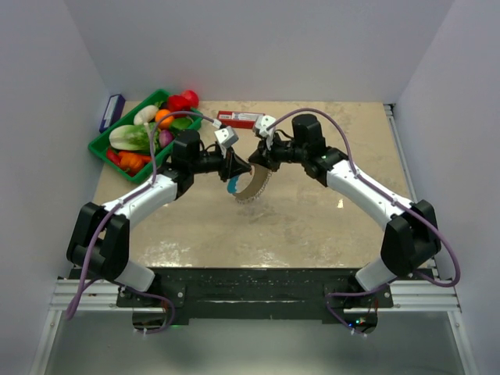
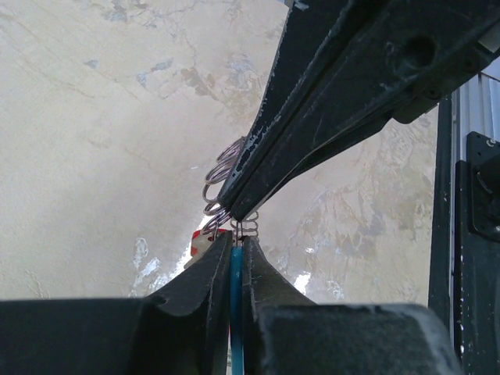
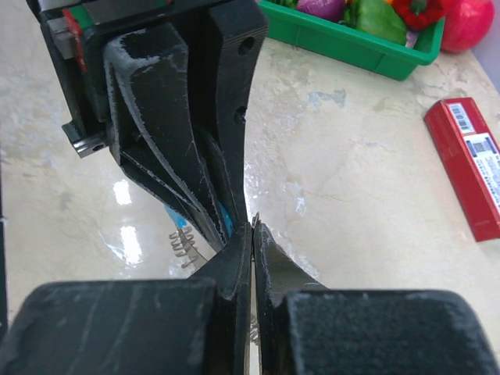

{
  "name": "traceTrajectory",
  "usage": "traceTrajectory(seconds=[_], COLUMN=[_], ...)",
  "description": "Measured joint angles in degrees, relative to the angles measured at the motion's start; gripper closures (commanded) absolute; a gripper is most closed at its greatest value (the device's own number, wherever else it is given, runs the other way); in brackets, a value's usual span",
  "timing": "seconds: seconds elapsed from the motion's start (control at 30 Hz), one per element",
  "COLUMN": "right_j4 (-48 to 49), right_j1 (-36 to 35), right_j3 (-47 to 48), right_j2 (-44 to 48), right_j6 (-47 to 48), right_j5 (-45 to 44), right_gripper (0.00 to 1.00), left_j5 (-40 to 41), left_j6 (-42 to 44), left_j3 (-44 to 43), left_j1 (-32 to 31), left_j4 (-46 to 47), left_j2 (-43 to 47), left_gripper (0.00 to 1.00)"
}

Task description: Remove the keys from the keyring

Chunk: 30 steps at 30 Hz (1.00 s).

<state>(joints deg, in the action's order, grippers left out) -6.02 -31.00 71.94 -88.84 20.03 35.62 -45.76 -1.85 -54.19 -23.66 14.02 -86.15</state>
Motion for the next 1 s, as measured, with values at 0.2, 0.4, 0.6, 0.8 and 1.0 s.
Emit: traceTrajectory(seconds=[0.2, 0.4, 0.6, 0.8, 1.0], right_j4=[3.56, 6.99, 8.26, 8.98, 9.73], right_j1=[1.84, 3.72, 4.44, 4.52, 5.05], right_j3=[-0.98, -2.27, -3.37, -3.91, -4.07], right_j2=[-0.17, -1.03, -1.81, -1.84, -1.84], right_j6=[-6.38, -10.86, -13.11, -14.08, -14.25], right_j5=[3.58, 6.49, 7.89, 8.13, 9.18], right_gripper=[1.0, 1.0, 1.0, 1.0, 1.0], left_j5=[-0.02, 0.07, 0.13, 0.17, 1.07], left_j6=[0.0, 0.0, 0.0, 0.04, 1.49], left_j3=[-0.22, -0.9, -2.93, -3.45, -3.96], left_j1=[0.0, 0.0, 0.0, 0.0, 0.02], left_j4=[0.0, -0.02, -0.66, -1.53, -3.04], left_j2=[0.13, 0.15, 0.15, 0.15, 0.35], left_gripper=[0.83, 0.78, 0.75, 0.75, 0.76])
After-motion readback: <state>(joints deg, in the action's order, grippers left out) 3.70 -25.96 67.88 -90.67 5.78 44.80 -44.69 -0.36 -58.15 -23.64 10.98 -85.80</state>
